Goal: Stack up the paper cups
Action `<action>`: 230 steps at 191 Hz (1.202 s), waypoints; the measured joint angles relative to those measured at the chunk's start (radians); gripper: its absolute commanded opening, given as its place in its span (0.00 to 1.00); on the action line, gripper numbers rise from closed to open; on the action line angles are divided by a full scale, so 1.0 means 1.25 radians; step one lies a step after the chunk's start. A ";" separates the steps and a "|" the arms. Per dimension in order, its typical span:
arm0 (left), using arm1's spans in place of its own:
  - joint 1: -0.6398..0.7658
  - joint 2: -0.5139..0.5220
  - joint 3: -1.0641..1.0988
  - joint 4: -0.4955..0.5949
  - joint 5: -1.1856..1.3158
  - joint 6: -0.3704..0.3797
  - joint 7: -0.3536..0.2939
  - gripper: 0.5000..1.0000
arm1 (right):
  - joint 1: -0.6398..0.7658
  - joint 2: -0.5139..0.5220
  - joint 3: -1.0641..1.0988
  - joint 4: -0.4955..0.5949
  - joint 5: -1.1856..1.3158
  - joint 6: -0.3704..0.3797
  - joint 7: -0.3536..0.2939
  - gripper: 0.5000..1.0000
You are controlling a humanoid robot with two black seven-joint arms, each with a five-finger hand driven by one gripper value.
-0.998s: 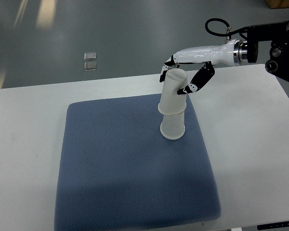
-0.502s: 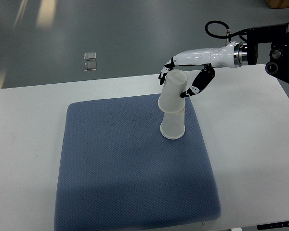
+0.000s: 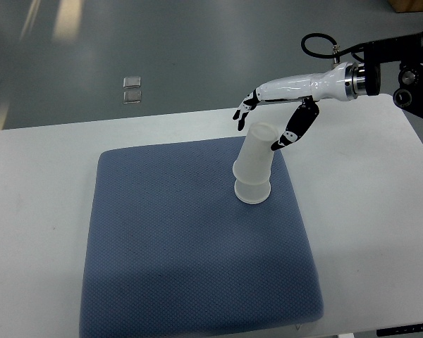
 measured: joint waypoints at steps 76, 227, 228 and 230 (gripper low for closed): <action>0.000 0.000 0.000 0.000 0.000 0.000 0.000 1.00 | 0.002 -0.001 0.005 -0.006 0.001 -0.003 -0.003 0.71; 0.000 0.000 0.000 0.000 0.000 0.000 0.000 1.00 | -0.240 0.025 0.066 -0.221 0.660 -0.341 -0.142 0.71; 0.000 0.000 0.000 0.000 0.000 0.000 0.000 1.00 | -0.241 0.026 0.066 -0.221 0.663 -0.342 -0.142 0.71; 0.000 0.000 0.000 0.000 0.000 0.000 0.000 1.00 | -0.244 0.027 0.066 -0.221 0.670 -0.344 -0.143 0.71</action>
